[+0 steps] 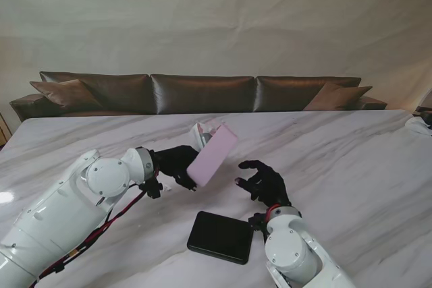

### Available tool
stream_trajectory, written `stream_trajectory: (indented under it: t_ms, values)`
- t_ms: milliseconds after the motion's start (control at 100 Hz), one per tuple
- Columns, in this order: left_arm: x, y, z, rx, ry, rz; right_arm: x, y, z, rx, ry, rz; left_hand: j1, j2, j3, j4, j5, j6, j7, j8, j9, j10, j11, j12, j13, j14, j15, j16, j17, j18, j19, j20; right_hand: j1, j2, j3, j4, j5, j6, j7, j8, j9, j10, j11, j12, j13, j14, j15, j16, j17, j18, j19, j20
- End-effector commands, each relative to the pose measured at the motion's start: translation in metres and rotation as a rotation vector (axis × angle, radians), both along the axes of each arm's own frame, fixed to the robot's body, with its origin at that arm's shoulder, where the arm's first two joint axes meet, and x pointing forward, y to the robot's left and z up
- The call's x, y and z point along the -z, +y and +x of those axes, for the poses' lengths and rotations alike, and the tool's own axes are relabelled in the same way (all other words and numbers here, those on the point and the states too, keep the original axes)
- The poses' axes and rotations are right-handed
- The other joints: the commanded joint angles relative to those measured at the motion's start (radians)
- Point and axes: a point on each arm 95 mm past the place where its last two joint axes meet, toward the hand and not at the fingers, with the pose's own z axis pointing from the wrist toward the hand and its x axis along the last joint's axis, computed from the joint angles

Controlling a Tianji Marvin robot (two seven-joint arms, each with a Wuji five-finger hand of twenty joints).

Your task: Refill a tissue box and feed the first sheet

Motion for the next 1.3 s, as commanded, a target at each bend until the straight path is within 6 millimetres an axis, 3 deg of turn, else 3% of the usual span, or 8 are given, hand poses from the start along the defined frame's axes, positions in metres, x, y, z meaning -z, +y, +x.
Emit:
stream_trajectory:
  t_ms: [0, 30, 190, 550, 790, 1050, 1290]
  values:
    - [-0.004, -0.004, -0.001, 0.018, 0.005, -0.007, 0.002, 0.007, -0.002, -0.043, 0.007, 0.026, 0.124, 0.157, 0.153, 0.131, 0.008, -0.059, 0.016, 0.034, 0.050, 0.000, -0.004, -0.015, 0.072, 0.009, 0.006, -0.026, -0.005, -0.136, 2.357, 0.034, 0.014, -0.004, 0.015, 0.010, -0.074, -0.063, -0.006, -0.055, -0.024, -0.044, 0.032, 0.028, -0.002, -0.022, 0.006, 0.016, -0.002, -0.064, -0.005, 0.031]
    - [-0.004, -0.004, -0.001, 0.020, 0.013, -0.011, 0.002, 0.009, -0.003, -0.056, 0.005, 0.042, 0.124, 0.157, 0.152, 0.131, 0.008, -0.059, 0.016, 0.035, 0.049, 0.000, -0.005, -0.015, 0.071, 0.009, 0.006, -0.026, -0.006, -0.136, 2.356, 0.034, 0.020, -0.009, 0.016, 0.004, -0.103, -0.061, -0.001, -0.088, -0.034, -0.047, 0.031, 0.033, -0.003, -0.024, 0.008, 0.016, -0.003, -0.066, -0.008, 0.036]
    - [-0.004, -0.007, 0.001, 0.040, 0.053, -0.027, 0.001, 0.015, -0.006, -0.114, -0.006, 0.087, 0.125, 0.162, 0.144, 0.131, 0.002, -0.059, 0.013, 0.039, 0.046, -0.001, -0.007, -0.012, 0.066, 0.010, 0.004, -0.024, -0.010, -0.137, 2.352, 0.043, 0.057, -0.040, 0.014, -0.017, -0.214, -0.075, -0.045, -0.118, -0.078, -0.061, 0.039, 0.051, -0.018, -0.043, 0.009, 0.018, -0.011, -0.081, -0.014, 0.038]
    - [-0.003, -0.008, 0.004, 0.049, 0.100, -0.027, 0.007, 0.029, -0.013, -0.154, -0.007, 0.179, 0.126, 0.168, 0.133, 0.131, -0.002, -0.058, 0.009, 0.047, 0.042, -0.002, -0.010, -0.006, 0.060, 0.010, 0.001, -0.022, -0.013, -0.136, 2.345, 0.059, 0.136, -0.075, 0.014, -0.071, -0.294, -0.178, -0.143, -0.189, -0.096, -0.072, 0.048, 0.086, -0.010, -0.068, 0.025, 0.020, 0.000, -0.104, -0.012, 0.045]
    - [-0.003, -0.008, 0.005, 0.042, 0.116, -0.034, 0.012, 0.040, -0.016, -0.161, -0.008, 0.260, 0.126, 0.169, 0.131, 0.129, -0.005, -0.057, 0.007, 0.051, 0.040, -0.003, -0.011, -0.004, 0.059, 0.010, 0.000, -0.021, -0.013, -0.135, 2.341, 0.065, 0.183, -0.095, 0.023, -0.086, -0.254, -0.259, -0.169, -0.210, -0.087, -0.072, 0.052, 0.098, -0.013, -0.076, 0.038, 0.025, -0.006, -0.113, -0.010, 0.048]
    - [-0.002, -0.008, 0.005, 0.045, 0.133, -0.036, 0.017, 0.046, -0.014, -0.162, 0.004, 0.318, 0.127, 0.171, 0.130, 0.127, -0.005, -0.057, 0.006, 0.054, 0.040, -0.003, -0.012, -0.003, 0.059, 0.013, -0.002, -0.023, -0.013, -0.133, 2.339, 0.070, 0.206, -0.095, 0.033, -0.093, -0.212, -0.264, -0.208, -0.230, -0.083, -0.075, 0.047, 0.109, -0.017, -0.083, 0.047, 0.027, -0.006, -0.118, -0.010, 0.052]
    - [-0.002, -0.009, 0.003, 0.045, 0.137, -0.033, 0.022, 0.052, -0.011, -0.165, 0.013, 0.406, 0.126, 0.172, 0.128, 0.126, -0.007, -0.057, 0.005, 0.055, 0.040, -0.003, -0.012, -0.003, 0.059, 0.013, -0.002, -0.023, -0.012, -0.133, 2.338, 0.074, 0.263, -0.079, 0.048, -0.086, -0.080, -0.289, -0.123, -0.190, -0.093, -0.071, 0.045, 0.127, -0.046, -0.085, 0.063, 0.036, -0.035, -0.116, -0.015, 0.057]
